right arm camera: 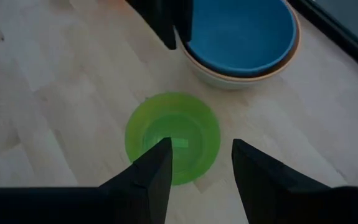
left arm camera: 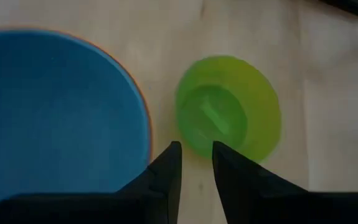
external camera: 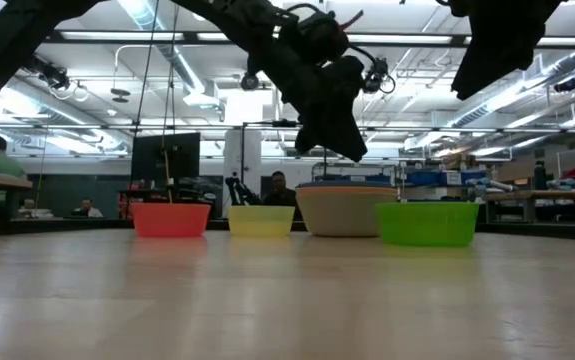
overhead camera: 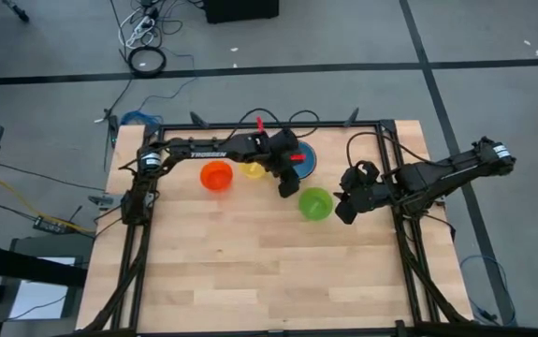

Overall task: Nest bowls inside each other
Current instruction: Stack the green bowl on top of the blue bowl

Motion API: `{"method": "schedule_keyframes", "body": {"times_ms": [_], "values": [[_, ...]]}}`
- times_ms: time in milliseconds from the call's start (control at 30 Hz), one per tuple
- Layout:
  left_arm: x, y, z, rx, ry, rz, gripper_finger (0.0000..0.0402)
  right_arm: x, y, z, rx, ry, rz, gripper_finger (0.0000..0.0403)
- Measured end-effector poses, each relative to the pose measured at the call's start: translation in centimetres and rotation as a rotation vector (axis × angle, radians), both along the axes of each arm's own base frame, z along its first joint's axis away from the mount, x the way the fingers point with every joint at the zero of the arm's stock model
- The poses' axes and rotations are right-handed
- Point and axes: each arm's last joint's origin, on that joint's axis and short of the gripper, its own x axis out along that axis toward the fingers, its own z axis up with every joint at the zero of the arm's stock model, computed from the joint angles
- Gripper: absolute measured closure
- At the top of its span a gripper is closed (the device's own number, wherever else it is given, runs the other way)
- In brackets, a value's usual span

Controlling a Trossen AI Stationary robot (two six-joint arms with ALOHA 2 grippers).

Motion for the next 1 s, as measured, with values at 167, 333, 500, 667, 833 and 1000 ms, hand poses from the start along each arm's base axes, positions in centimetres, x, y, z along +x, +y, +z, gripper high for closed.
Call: {"method": "schedule_keyframes", "body": {"times_ms": [167,333,500,667,833,1000], "values": [[0.1,-3.0,0.7,-0.109,-0.002,-0.082,0.0305,-0.1,0.0,-0.2,0.082,0.009,-0.049,0.0248],[-1.3,-6.4,4.0,-0.186,-0.013,-0.161,0.0305,0.4,-0.6,-1.3,0.111,0.091,-0.105,0.0227],[-4.2,-9.1,8.4,-0.124,-0.028,-0.14,0.0305,2.1,-1.9,-3.6,0.09,0.159,-0.164,0.0197],[-8.0,-10.9,11.9,0.007,-0.007,-0.049,0.0305,3.9,-3.5,-5.9,0.082,0.242,-0.228,0.0187],[-11.5,-12.2,14.4,0.107,0.006,0.05,0.0305,5.7,-4.7,-8.1,0.119,0.323,-0.213,0.0191],[-13.4,-13.1,15.5,0.189,0.014,0.125,0.0305,7.2,-5.4,-9.9,0.157,0.344,-0.194,0.0197]]}}
